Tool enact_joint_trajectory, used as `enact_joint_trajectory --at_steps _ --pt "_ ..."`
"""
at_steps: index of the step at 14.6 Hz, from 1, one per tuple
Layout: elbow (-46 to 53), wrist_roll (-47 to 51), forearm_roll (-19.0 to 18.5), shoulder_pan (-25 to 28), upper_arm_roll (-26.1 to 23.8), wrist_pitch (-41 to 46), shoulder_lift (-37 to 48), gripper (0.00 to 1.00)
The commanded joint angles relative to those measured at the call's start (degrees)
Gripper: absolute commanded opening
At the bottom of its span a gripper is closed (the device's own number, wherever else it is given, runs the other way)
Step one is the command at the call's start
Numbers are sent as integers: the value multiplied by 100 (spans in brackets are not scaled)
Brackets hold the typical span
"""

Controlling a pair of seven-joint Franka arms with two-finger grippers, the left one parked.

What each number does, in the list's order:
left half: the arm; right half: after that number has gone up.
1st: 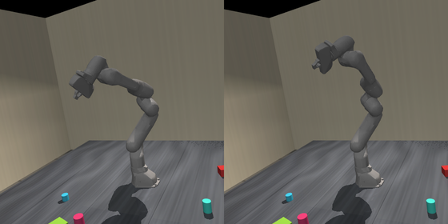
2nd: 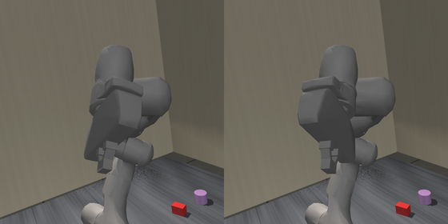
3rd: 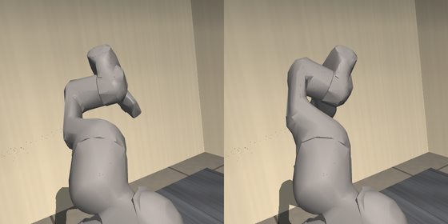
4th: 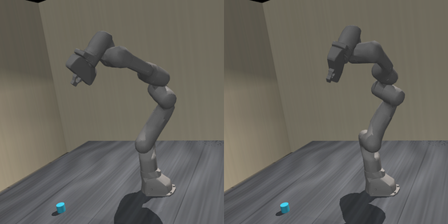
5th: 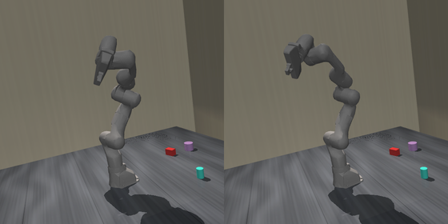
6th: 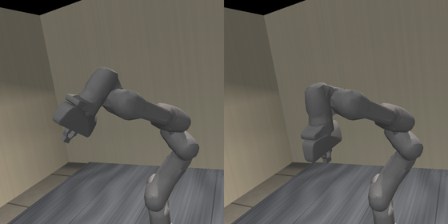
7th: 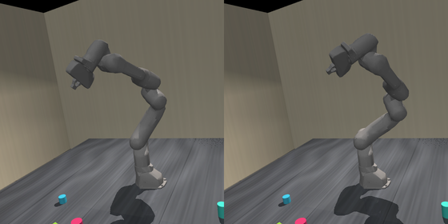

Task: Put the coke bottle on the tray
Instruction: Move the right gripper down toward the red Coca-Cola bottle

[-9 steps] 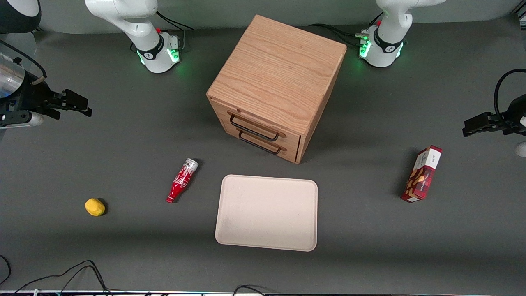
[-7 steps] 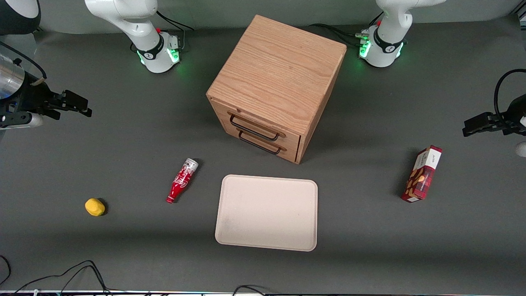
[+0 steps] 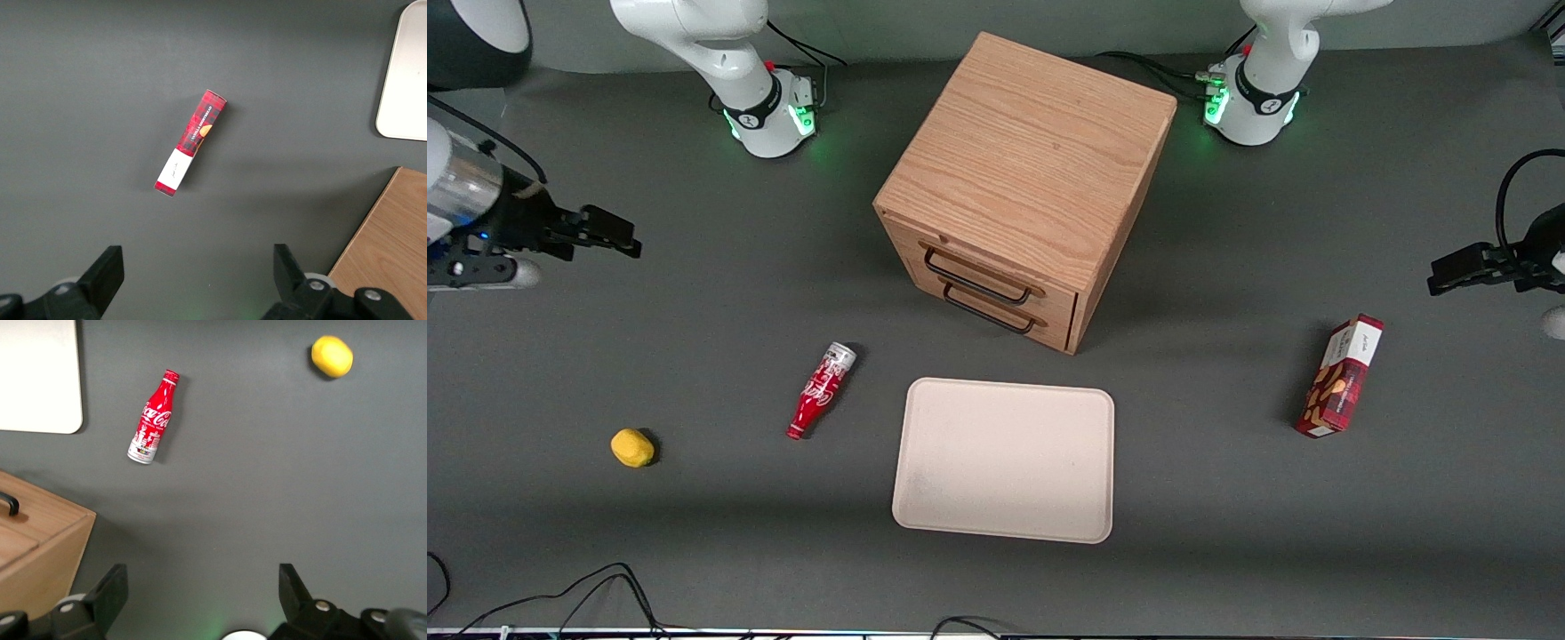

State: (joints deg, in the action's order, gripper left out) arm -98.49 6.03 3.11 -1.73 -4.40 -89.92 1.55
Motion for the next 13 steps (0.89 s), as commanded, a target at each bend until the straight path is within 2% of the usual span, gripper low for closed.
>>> enact_joint_trajectory --at_steps 1,5,8,13 --pt "330 687 49 59 -314 -77 -707 100" --pt "278 2082 5 251 -579 -1192 -1682 100" --pt "269 3112 -328 673 -588 -2045 -2508 100" --pt "102 4168 -882 824 -579 -3223 -3450 100"
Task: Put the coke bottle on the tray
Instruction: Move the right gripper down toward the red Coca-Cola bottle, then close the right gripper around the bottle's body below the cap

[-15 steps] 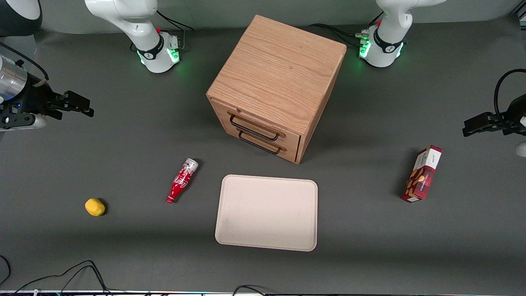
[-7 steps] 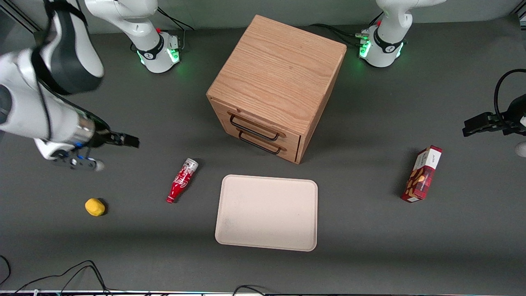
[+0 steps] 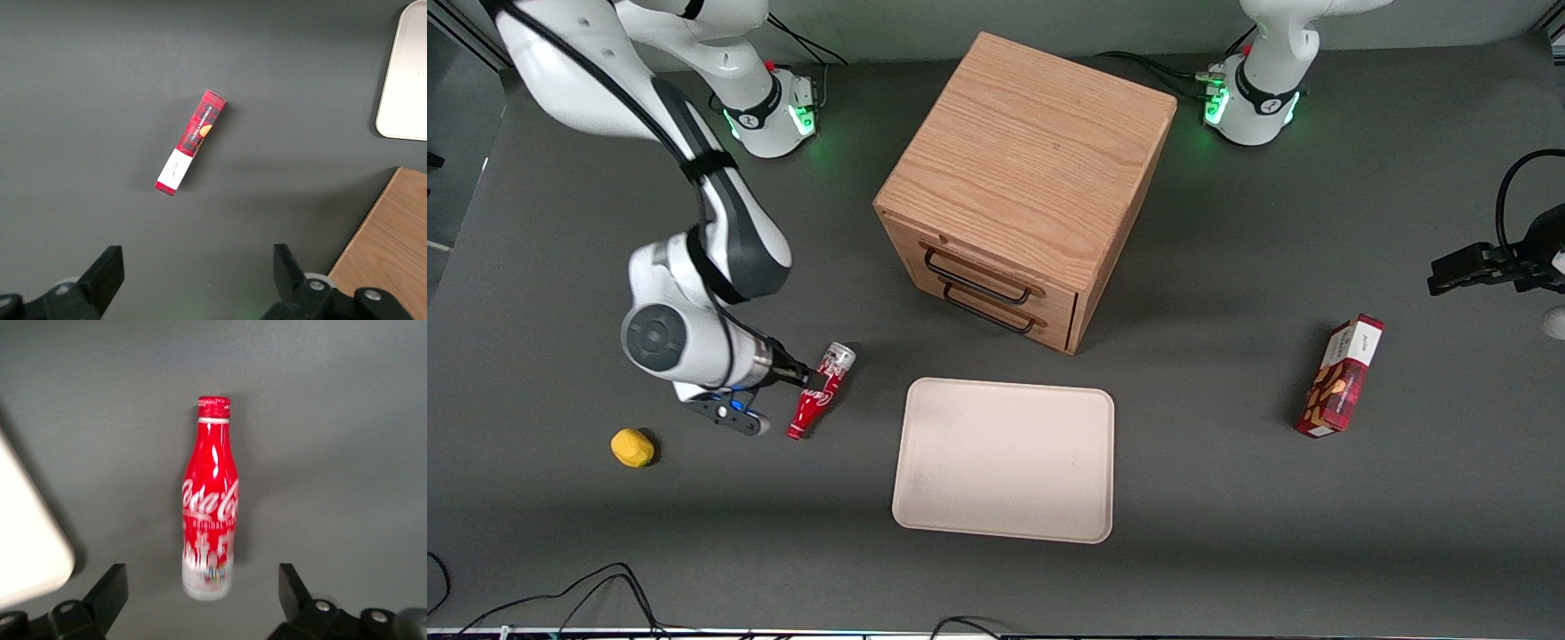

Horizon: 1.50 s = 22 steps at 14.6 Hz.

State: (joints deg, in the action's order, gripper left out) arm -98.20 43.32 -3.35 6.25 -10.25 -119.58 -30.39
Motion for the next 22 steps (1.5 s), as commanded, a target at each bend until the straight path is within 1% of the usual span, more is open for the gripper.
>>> enact_joint_trajectory --at_steps 1,3,6,9,14,22 --pt "21 536 -236 34 6 -398 -326 100" --pt "-102 686 -245 43 6 -635 -450 100" --pt "-173 949 -534 43 6 -812 -582 100" --pt "-340 994 -570 52 6 -1084 -652 100" --pt "-358 1135 -736 52 6 -1225 -766 100" --pt "-358 1153 -737 60 6 -1234 -819 100"
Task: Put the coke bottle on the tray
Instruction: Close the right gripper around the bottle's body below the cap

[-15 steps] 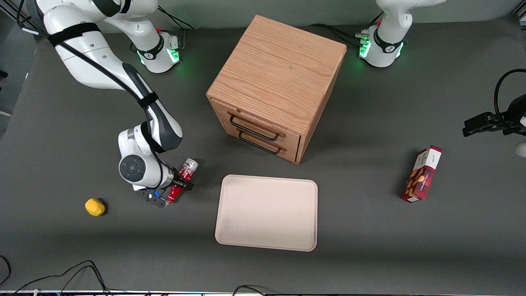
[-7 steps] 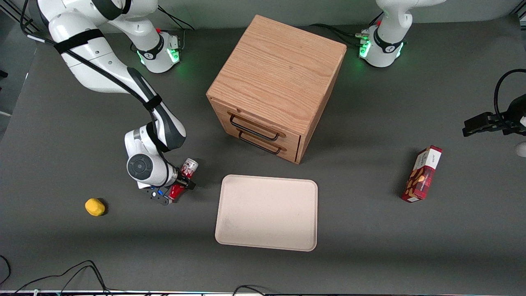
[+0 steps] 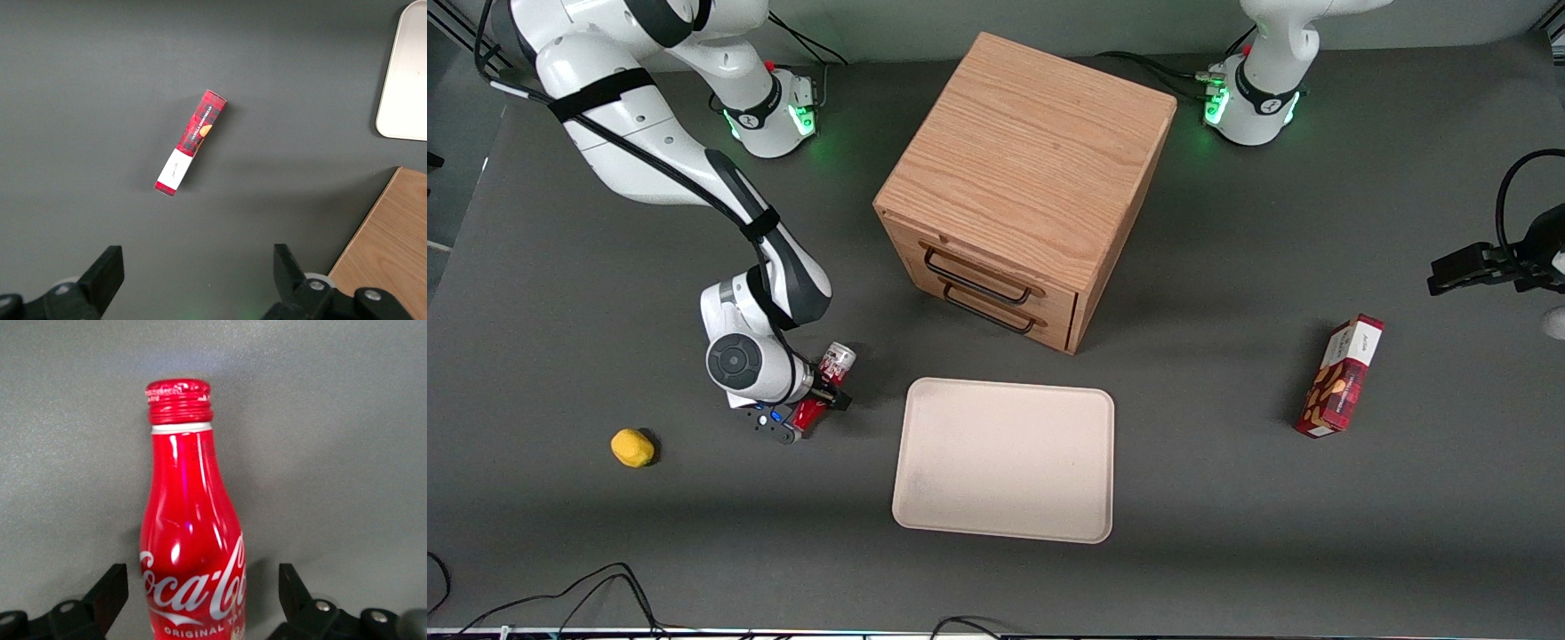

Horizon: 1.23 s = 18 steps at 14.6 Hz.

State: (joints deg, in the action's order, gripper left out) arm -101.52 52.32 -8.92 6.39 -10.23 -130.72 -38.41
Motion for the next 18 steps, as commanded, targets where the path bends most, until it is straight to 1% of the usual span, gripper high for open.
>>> enact_joint_trajectory --at_steps 1,3,4,5,6,15,17,18 --pt "-25 252 -181 38 3 -121 -8 100" --pt "-25 252 -181 38 3 -121 -8 100" --pt "-25 261 -181 38 3 -121 -8 93" --pt "-25 270 -181 38 3 -121 -8 40" --pt "-25 339 -189 38 3 -121 0 0" --pt "-25 358 -181 29 3 -103 35 0" --pt "-34 340 -181 -15 -5 37 219 0" --pt "-26 270 -181 -15 -14 290 403 0"
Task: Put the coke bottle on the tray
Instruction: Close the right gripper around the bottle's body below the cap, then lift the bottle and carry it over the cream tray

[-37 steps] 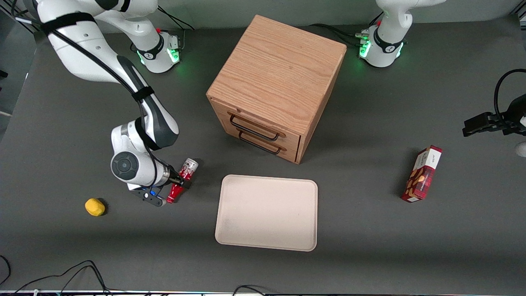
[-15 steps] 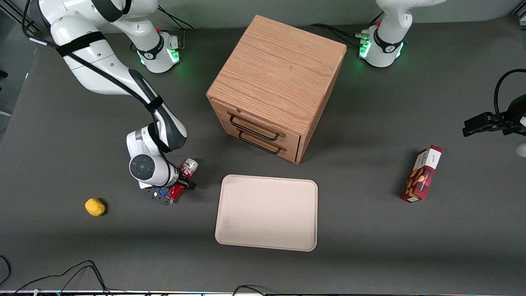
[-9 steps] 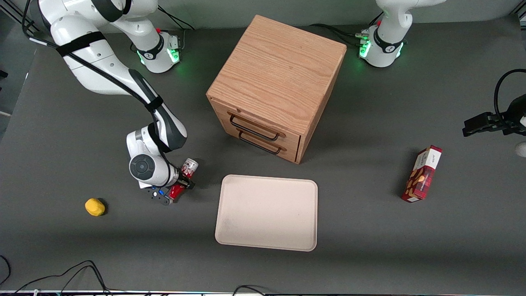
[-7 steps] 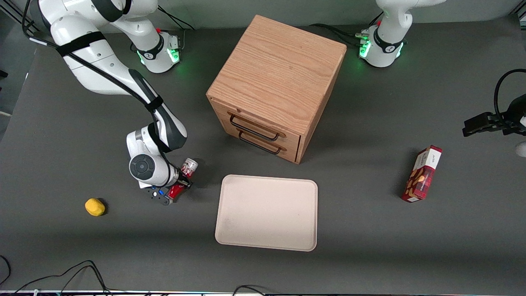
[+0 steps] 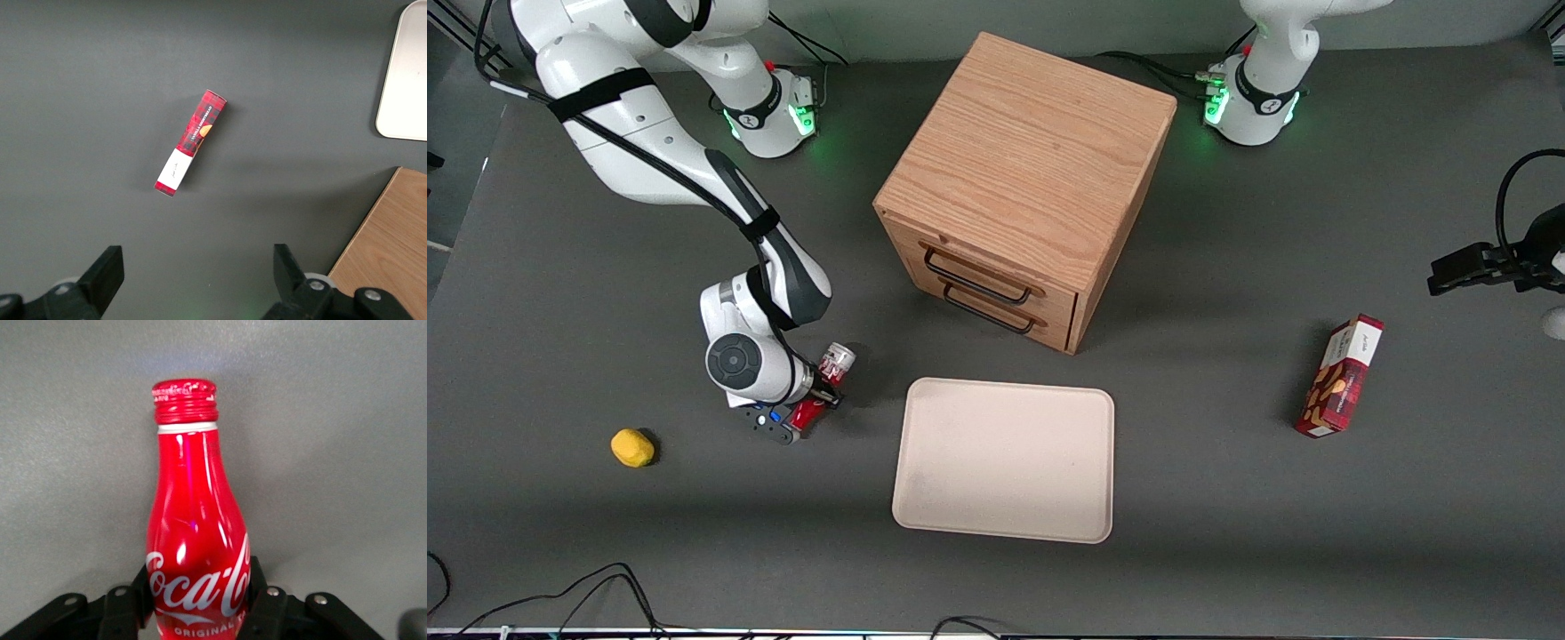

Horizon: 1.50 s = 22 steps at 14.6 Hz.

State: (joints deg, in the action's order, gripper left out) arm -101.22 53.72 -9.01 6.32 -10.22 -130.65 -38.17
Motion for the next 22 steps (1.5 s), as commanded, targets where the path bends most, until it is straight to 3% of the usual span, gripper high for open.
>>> enact_joint_trajectory --at_steps 1,7,12,15,18,22 --pt "-29 60 -162 -25 -33 564 632 0" --pt "654 -685 513 -604 -489 3093 2083 0" --pt "2683 -1135 857 -675 -534 5073 2156 0" --pt "3676 -1240 857 -588 -534 5531 1587 0" --pt "4697 -1267 761 -54 -429 5516 524 0" --pt "5148 -1294 708 1115 475 4411 -558 0"
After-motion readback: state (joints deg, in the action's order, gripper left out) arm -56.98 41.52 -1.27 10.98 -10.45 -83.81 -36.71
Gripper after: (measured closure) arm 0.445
